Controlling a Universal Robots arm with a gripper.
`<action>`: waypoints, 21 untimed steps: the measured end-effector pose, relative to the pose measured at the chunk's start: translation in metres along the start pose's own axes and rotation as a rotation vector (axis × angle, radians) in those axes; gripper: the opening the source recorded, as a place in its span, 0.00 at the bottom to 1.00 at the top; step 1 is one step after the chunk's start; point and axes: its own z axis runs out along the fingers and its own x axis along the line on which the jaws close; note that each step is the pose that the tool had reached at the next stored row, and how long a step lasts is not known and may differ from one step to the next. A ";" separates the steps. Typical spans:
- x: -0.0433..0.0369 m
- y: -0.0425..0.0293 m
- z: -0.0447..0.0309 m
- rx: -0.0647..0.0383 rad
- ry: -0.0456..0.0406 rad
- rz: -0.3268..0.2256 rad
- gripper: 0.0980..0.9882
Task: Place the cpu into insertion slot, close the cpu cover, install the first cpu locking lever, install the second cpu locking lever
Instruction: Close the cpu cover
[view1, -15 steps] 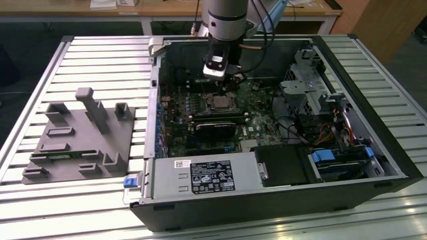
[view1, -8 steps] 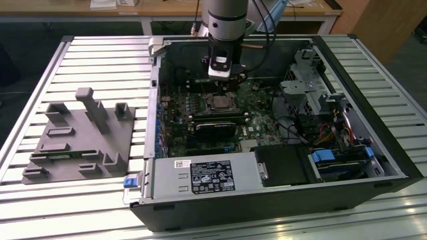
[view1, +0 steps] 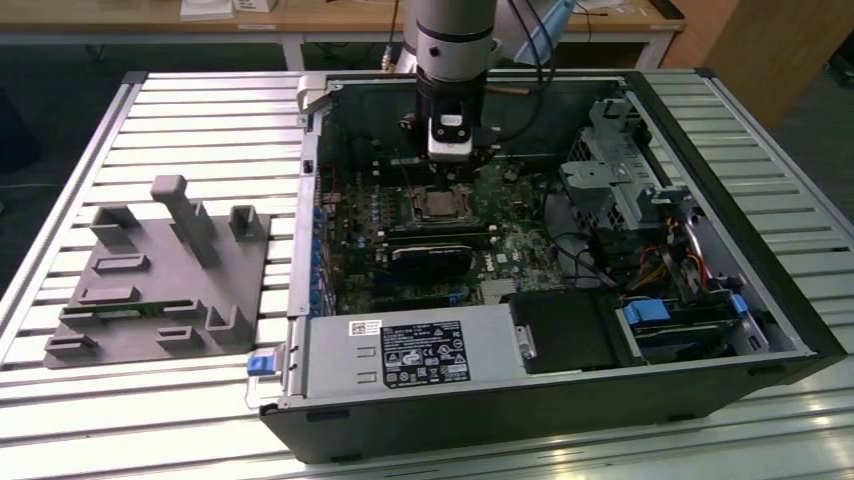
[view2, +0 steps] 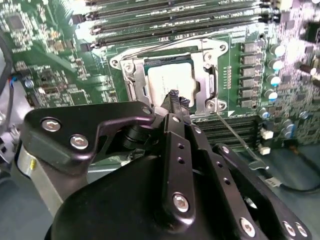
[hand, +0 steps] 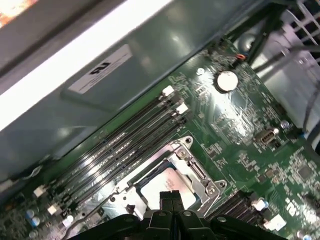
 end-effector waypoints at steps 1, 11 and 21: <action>0.0000 0.0000 0.0000 0.000 0.0003 -0.017 0.01; 0.0000 0.0000 0.0000 -0.004 0.0046 -0.192 0.01; 0.0000 -0.0001 0.0032 -0.006 0.0079 -0.365 0.01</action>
